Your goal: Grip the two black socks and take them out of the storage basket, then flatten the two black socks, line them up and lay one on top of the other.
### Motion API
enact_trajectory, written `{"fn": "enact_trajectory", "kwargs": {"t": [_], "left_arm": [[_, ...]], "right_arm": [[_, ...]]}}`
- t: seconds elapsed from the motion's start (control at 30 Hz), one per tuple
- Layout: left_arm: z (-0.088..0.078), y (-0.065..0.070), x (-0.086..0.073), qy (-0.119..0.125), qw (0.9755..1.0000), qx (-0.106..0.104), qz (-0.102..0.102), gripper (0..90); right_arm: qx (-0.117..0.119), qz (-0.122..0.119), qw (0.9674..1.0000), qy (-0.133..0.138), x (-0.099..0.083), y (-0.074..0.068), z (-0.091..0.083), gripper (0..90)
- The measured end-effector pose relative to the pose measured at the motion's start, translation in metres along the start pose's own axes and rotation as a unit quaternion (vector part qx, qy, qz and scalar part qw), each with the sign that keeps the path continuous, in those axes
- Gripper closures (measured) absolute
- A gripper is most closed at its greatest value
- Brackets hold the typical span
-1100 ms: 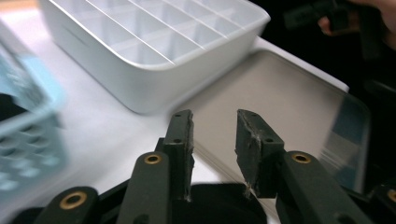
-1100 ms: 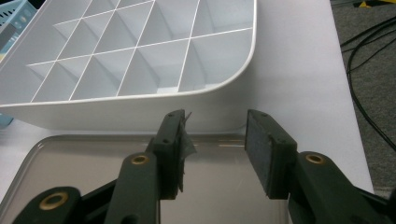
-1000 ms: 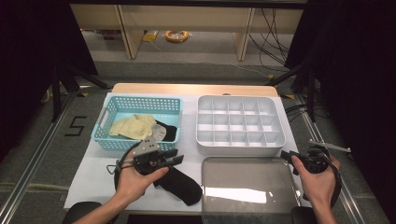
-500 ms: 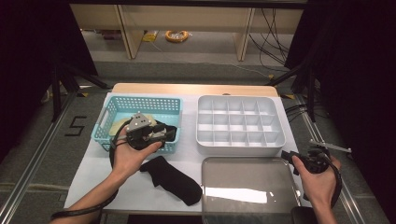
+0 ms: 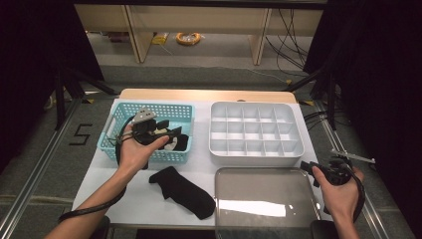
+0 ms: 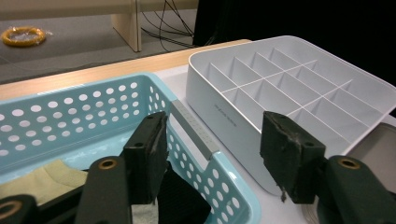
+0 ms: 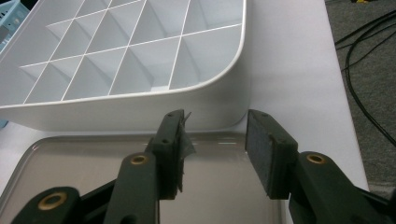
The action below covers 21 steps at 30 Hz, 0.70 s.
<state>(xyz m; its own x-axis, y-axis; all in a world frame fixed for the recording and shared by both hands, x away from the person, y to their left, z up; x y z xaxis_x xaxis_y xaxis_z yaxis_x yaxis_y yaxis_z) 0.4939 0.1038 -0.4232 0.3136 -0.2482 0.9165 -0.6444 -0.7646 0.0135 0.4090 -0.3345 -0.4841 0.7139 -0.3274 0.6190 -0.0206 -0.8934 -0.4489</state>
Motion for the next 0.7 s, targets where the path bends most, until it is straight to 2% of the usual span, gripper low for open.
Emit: {"fn": "enact_trajectory", "kwargs": {"t": [0.1, 0.13, 0.17, 0.2, 0.23, 0.27, 0.3, 0.37, 0.43, 0.47, 0.5, 0.6, 0.63, 0.67, 0.7], "left_arm": [[0.004, -0.003, 0.000, -0.003, 1.0000, 0.001, -0.009, 36.5], [0.005, -0.003, 0.000, -0.003, 0.9999, 0.000, -0.010, 36.0], [0.006, -0.004, 0.000, -0.005, 0.9999, 0.001, -0.011, 35.8], [0.007, -0.005, 0.000, -0.008, 0.9999, 0.002, -0.011, 35.7], [0.007, -0.006, 0.001, -0.006, 0.9999, 0.002, -0.012, 35.7], [0.007, -0.007, 0.002, -0.007, 0.9999, 0.002, -0.011, 35.8], [0.008, -0.008, 0.003, -0.009, 0.9999, 0.003, -0.010, 35.9], [0.009, -0.011, 0.005, -0.014, 0.9999, 0.005, -0.007, 36.4], [0.010, -0.014, 0.006, -0.018, 0.9998, 0.007, -0.004, 36.6], [0.010, -0.015, 0.007, -0.016, 0.9998, 0.007, -0.006, 36.8], [0.011, -0.017, 0.008, -0.021, 0.9997, 0.010, -0.005, 37.2], [0.016, -0.021, 0.010, -0.029, 0.9995, 0.012, -0.003, 38.6], [0.018, -0.023, 0.011, -0.034, 0.9993, 0.013, -0.001, 39.0], [0.019, -0.024, 0.010, -0.040, 0.9991, 0.013, 0.003, 39.4], [0.021, -0.025, 0.011, -0.041, 0.9991, 0.011, 0.003, 39.8]], "right_arm": [[-0.007, -0.003, 1.0000, -0.001, 0.000, 0.001, -0.001, 58.5], [-0.002, -0.002, 1.0000, -0.004, -0.001, 0.000, -0.001, 58.5], [-0.005, 0.015, 0.9999, -0.003, -0.002, -0.002, -0.001, 58.4], [-0.007, -0.009, 0.9999, 0.001, -0.001, 0.001, -0.002, 58.4], [-0.008, 0.008, 0.9999, -0.002, -0.002, -0.001, -0.003, 58.4], [-0.007, 0.003, 1.0000, 0.001, -0.002, -0.001, -0.004, 58.4], [0.007, 0.007, 0.9999, -0.002, -0.001, -0.003, -0.005, 58.4], [-0.003, 0.000, 1.0000, 0.003, 0.000, -0.001, -0.007, 58.3], [0.001, 0.001, 1.0000, 0.001, -0.001, -0.002, -0.006, 58.4], [0.006, 0.018, 0.9998, -0.003, -0.002, -0.006, -0.006, 58.4], [0.003, 0.006, 1.0000, 0.000, -0.001, -0.003, -0.005, 58.3], [-0.003, 0.019, 0.9998, -0.002, -0.001, -0.003, -0.005, 58.3], [0.003, 0.012, 0.9999, -0.001, -0.001, -0.002, -0.005, 58.3], [-0.002, -0.002, 1.0000, 0.001, 0.000, 0.001, -0.004, 58.3], [-0.001, -0.001, 1.0000, 0.001, 0.001, 0.001, -0.004, 58.2]]}}
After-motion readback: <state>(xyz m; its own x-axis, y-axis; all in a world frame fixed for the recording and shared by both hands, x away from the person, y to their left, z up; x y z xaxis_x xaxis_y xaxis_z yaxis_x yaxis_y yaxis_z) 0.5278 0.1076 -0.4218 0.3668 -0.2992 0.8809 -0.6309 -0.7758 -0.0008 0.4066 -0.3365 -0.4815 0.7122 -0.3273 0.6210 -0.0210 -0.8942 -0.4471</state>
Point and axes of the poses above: each handheld gripper's, and its own axes: z roughly forward along the jaws, x roughly out of its top, y roughly to its right, the point moved 9 cm from there along z, roughly forward along the jaws, and after that the axes turned 11 degrees about z, right-handed, at the moved point
